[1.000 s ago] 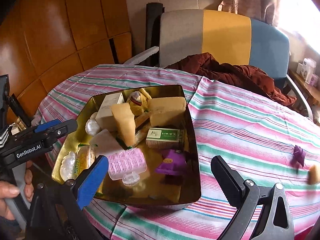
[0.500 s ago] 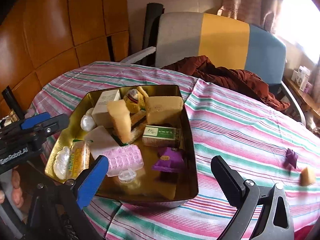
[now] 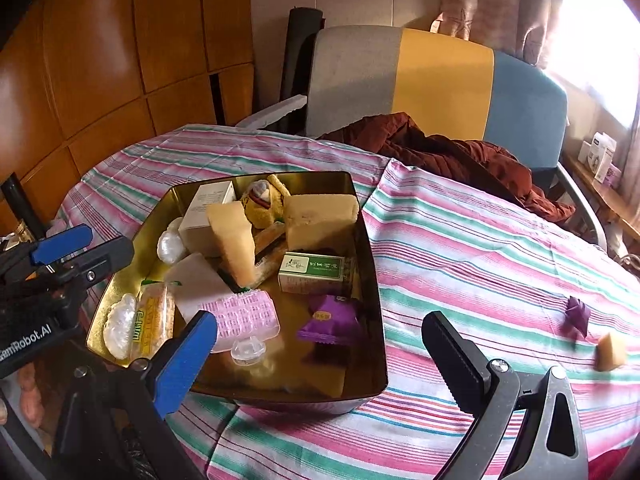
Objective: Organize objects
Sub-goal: 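Move both grippers back toward the last sponge and purple packet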
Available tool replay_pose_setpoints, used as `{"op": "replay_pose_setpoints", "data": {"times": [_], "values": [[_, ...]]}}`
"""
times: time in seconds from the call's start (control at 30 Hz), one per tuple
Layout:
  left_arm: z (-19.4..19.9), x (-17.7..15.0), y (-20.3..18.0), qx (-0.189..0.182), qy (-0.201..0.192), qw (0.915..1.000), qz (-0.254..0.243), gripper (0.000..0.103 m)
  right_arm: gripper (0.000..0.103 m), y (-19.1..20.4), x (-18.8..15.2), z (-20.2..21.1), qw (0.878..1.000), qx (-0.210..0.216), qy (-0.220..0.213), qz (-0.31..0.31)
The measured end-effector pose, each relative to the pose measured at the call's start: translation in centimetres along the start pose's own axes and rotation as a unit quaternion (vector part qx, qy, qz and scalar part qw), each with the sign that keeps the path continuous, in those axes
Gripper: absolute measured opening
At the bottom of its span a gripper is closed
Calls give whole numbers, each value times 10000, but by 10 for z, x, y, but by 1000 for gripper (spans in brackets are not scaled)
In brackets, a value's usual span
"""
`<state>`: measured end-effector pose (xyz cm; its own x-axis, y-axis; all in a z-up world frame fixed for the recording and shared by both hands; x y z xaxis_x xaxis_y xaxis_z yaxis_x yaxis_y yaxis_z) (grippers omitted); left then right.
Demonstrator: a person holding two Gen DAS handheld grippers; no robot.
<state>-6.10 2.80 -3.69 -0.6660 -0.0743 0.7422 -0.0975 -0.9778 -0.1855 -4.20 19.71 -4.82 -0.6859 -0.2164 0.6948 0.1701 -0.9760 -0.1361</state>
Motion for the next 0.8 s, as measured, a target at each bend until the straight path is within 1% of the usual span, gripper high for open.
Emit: {"op": "replay_pose_setpoints", "data": {"times": [0.2, 0.4, 0.63, 0.8], "values": [[1, -4, -15, -123, 60, 9997, -216, 69, 103, -9, 0, 4, 10000, -70, -17, -46], [2, -6, -33, -242, 89, 9986, -461, 69, 103, -29, -1, 9, 9997, -215, -30, -142], [1, -9, -60, -430, 146, 9957, -801, 70, 103, -74, -10, 16, 9975, -459, 27, -541], [-4, -12, -81, -540, 226, 9926, -1064, 70, 103, -117, -26, 22, 9936, -743, 166, -837]]}}
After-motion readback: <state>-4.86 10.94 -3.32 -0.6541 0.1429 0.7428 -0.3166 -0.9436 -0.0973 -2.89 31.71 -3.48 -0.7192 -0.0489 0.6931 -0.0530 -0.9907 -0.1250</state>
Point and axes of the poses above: each gripper's, at about its wrist camera, not at the fingertips, and z roughly against the way its jaws point, y to its left, x to its top, the point moved 7 cm from there along -z, roughly the way its jaws point, and after that the axes turned 11 degrees about z, right-handed, at the moved point
